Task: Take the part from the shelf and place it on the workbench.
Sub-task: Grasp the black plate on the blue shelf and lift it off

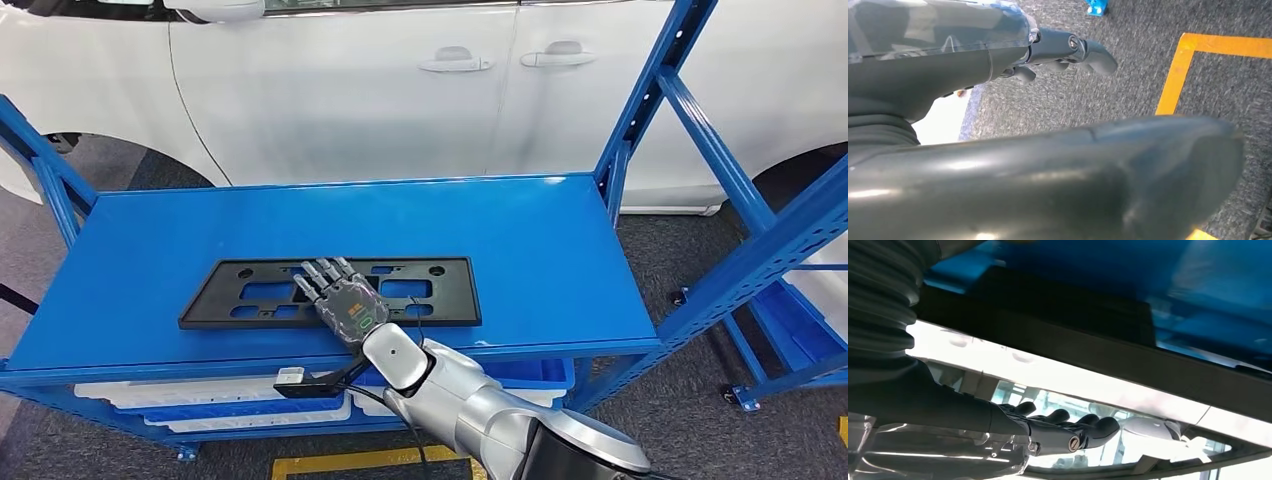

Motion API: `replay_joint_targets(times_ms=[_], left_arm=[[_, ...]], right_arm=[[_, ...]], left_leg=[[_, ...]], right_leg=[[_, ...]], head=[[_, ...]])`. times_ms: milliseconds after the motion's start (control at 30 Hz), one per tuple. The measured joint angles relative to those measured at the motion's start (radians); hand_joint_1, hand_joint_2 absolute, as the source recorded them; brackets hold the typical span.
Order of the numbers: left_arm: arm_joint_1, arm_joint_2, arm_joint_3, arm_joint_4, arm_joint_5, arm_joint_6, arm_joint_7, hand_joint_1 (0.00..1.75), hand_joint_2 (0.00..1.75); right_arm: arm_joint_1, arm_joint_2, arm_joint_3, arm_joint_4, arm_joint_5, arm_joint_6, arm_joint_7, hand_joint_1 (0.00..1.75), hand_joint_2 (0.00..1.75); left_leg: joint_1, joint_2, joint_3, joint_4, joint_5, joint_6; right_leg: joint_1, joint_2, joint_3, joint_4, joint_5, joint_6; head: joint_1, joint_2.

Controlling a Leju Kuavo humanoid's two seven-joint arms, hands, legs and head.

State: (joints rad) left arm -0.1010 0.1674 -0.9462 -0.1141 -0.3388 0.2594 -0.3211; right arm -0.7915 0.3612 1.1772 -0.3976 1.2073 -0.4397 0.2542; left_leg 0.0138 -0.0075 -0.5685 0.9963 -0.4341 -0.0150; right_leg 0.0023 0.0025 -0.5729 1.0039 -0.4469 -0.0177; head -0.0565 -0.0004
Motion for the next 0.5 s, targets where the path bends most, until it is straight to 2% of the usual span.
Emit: replay_joint_targets(times_ms=[33,67,100,133,167,200,233,267,300,367,400,433,500], left_arm=[[0.000,0.000,-0.002,0.000,0.000,0.000,0.000,0.00,0.00],[0.000,0.000,-0.003,0.000,0.000,0.000,-0.001,0.00,0.00],[-0.001,0.000,-0.005,0.000,0.000,0.000,-0.001,0.00,0.00],[-0.002,0.001,-0.006,0.000,0.000,0.000,-0.002,0.00,0.00],[-0.002,0.001,-0.007,0.000,0.000,0.000,-0.002,0.00,0.00],[-0.002,0.001,-0.010,0.000,0.000,0.000,-0.002,0.00,0.00],[-0.002,0.001,-0.012,0.000,0.000,0.000,-0.002,0.00,0.00],[-0.002,0.001,-0.014,0.000,0.000,0.000,-0.003,0.00,0.00],[-0.002,0.001,-0.017,0.000,0.000,0.000,-0.003,0.00,0.00],[-0.003,0.001,-0.019,0.000,0.000,0.000,-0.004,0.00,0.00],[-0.003,0.001,-0.020,0.000,0.000,0.001,-0.004,0.00,0.00],[-0.004,0.001,-0.020,0.001,0.000,0.002,-0.004,0.00,0.00],[-0.004,0.002,-0.020,0.001,0.000,0.003,-0.003,0.00,0.00]], right_arm=[[-0.002,0.000,0.000,0.002,0.001,0.004,0.009,0.00,1.75],[-0.005,0.000,0.000,0.004,0.002,0.007,0.016,0.11,1.75],[-0.008,0.000,0.000,0.007,0.004,0.012,0.022,0.47,1.75],[-0.009,-0.001,0.000,0.011,0.007,0.023,0.033,0.89,1.75],[-0.011,-0.001,0.000,0.016,0.010,0.038,0.045,1.33,1.75],[-0.011,-0.001,0.000,0.022,0.013,0.056,0.059,1.66,1.75],[-0.011,-0.001,0.000,0.027,0.015,0.075,0.072,1.73,1.75],[-0.013,-0.001,-0.001,0.033,0.013,0.092,0.081,1.75,1.75],[-0.015,-0.001,-0.002,0.039,0.010,0.105,0.086,1.75,1.75],[-0.022,-0.002,-0.006,0.050,0.001,0.124,0.090,1.75,1.75],[-0.026,-0.002,-0.009,0.056,-0.001,0.130,0.090,1.75,1.75],[-0.028,-0.002,-0.011,0.062,-0.003,0.134,0.089,1.75,1.75],[-0.032,-0.002,-0.017,0.074,-0.005,0.138,0.086,1.75,1.75]], left_leg=[[0.001,0.001,0.000,-0.002,0.002,0.006],[0.002,0.001,0.001,-0.005,0.004,0.013],[0.004,0.002,0.002,-0.007,0.006,0.019],[0.005,0.003,0.001,-0.008,0.008,0.024],[0.004,0.004,0.000,-0.008,0.008,0.027],[0.004,0.004,-0.001,-0.008,0.008,0.028],[0.003,0.004,-0.002,-0.008,0.008,0.028],[0.003,0.004,-0.001,-0.008,0.008,0.028],[0.003,0.003,0.001,-0.008,0.008,0.028],[0.002,0.001,0.005,-0.007,0.007,0.025],[0.000,0.001,0.005,-0.006,0.006,0.022],[-0.002,0.000,0.005,-0.006,0.006,0.017],[-0.002,0.000,0.003,-0.008,0.007,0.004]], right_leg=[[-0.001,0.000,0.000,0.003,-0.003,0.006],[-0.003,0.000,-0.006,0.016,-0.014,0.011],[-0.003,0.000,-0.020,0.049,-0.036,0.016],[-0.005,-0.001,-0.046,0.105,-0.068,0.019],[-0.005,-0.001,-0.079,0.175,-0.102,0.021],[-0.006,-0.001,-0.113,0.244,-0.130,0.023],[-0.007,-0.001,-0.136,0.291,-0.141,0.023],[-0.007,-0.001,-0.140,0.297,-0.131,0.023],[-0.007,-0.001,-0.122,0.261,-0.104,0.020],[-0.005,-0.001,-0.048,0.113,-0.036,0.010],[-0.003,-0.002,-0.017,0.050,-0.014,0.005],[-0.001,-0.002,0.000,0.012,-0.005,0.001],[0.004,-0.002,0.004,-0.003,-0.001,-0.005]], head=[[0.000,0.000],[0.000,0.000],[0.000,0.000],[0.000,0.000],[0.000,0.000],[0.000,0.000],[0.000,0.000],[0.000,0.000],[0.000,0.000],[0.000,0.000],[0.000,0.000],[0.000,0.000],[0.000,0.000]])
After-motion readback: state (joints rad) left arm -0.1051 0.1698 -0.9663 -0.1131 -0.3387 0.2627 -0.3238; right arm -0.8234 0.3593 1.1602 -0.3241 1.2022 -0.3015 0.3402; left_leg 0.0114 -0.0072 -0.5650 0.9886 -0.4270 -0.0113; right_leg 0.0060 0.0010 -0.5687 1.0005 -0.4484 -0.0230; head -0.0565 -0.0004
